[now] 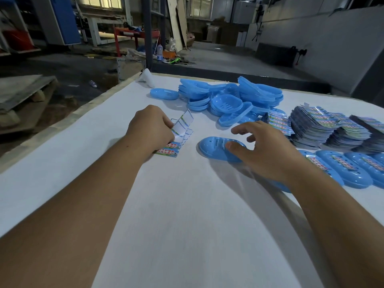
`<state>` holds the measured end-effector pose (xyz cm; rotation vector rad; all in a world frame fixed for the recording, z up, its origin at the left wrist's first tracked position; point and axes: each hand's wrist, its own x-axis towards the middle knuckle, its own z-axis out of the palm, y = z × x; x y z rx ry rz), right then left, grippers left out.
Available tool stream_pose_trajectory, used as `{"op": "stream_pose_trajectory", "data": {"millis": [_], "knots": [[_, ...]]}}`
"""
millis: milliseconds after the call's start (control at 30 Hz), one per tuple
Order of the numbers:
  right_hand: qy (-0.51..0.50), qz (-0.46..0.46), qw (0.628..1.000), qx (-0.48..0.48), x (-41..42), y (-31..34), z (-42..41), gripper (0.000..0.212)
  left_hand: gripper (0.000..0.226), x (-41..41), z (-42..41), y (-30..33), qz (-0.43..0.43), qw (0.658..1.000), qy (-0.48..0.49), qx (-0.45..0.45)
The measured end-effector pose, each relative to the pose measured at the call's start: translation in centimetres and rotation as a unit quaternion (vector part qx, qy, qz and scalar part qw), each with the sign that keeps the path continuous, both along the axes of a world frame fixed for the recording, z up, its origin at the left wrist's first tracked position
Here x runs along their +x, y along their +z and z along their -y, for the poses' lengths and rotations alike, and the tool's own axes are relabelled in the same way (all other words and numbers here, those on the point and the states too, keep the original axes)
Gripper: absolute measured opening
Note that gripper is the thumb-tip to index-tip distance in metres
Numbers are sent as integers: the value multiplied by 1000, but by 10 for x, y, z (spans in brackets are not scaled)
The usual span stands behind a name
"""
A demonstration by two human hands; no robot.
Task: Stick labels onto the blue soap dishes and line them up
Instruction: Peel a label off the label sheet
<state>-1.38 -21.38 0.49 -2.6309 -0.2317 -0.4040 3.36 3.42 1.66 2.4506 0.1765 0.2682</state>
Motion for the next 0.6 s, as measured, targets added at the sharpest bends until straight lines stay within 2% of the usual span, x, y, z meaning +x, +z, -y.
{"op": "stream_pose_trajectory", "data": {"millis": [300, 500, 600], "knots": [[5, -3, 1000, 14, -1, -1, 0, 37, 35, -3, 1, 4, 31, 998, 23, 56], [6, -1, 1000, 13, 0, -2, -2, 36, 24, 2, -3, 3, 24, 999, 19, 34], [7, -3, 1000, 13, 0, -2, -2, 35, 24, 3, -3, 1, 25, 998, 11, 61]]}}
